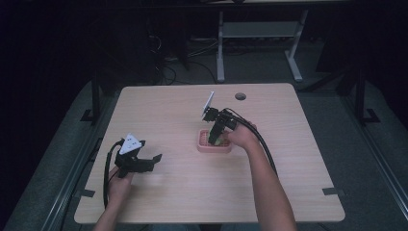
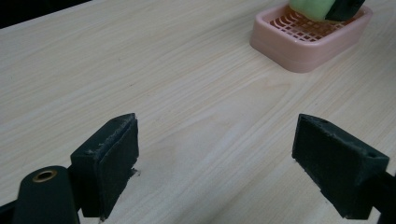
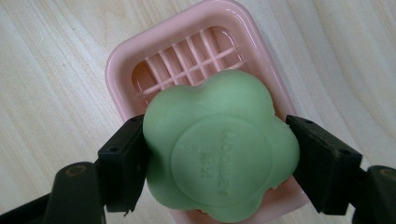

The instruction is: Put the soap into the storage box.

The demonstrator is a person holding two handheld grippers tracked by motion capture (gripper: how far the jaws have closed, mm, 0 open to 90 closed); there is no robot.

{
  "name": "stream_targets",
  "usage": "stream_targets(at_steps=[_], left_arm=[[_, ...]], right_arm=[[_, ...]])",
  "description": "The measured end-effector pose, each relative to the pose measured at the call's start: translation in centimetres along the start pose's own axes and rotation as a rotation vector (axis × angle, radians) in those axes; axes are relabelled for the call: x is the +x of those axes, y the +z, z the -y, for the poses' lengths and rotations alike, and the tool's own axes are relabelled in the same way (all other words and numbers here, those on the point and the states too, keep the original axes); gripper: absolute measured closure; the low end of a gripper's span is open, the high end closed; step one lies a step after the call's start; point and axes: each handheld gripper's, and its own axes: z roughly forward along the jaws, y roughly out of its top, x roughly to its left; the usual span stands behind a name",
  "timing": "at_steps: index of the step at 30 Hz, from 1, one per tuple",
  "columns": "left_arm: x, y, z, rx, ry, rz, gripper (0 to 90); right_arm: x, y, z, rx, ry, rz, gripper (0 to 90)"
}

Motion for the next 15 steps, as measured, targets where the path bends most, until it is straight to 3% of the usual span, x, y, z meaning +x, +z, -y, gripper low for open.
stream_targets(at_steps=[15], left_arm=[[-0.01, 0.0, -0.01, 0.0, 0.005, -0.001, 14.4]], right_arm=[[0.03, 0.27, 0.16, 0.006, -0.005, -0.002, 25.2]])
